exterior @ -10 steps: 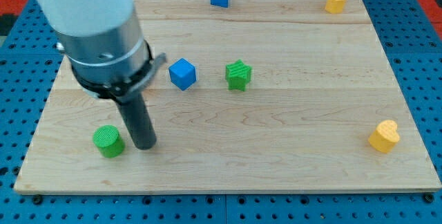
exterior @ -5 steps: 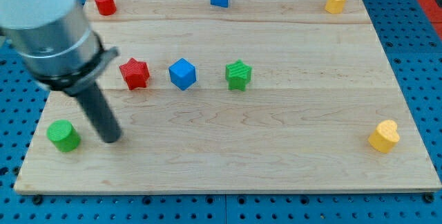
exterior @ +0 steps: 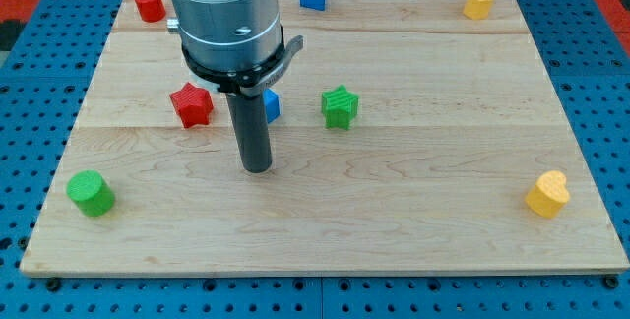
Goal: Move the green circle to the bottom left
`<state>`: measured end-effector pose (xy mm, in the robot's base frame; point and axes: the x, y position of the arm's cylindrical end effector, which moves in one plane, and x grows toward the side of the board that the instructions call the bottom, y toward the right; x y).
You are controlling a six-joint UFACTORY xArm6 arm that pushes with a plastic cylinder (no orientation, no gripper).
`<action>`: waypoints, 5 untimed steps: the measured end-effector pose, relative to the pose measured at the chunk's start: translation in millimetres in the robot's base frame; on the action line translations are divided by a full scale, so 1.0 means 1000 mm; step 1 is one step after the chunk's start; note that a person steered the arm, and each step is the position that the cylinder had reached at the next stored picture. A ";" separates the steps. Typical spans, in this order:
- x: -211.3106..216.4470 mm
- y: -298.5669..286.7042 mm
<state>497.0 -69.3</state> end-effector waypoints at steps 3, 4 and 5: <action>-0.008 0.000; -0.011 0.000; -0.012 0.000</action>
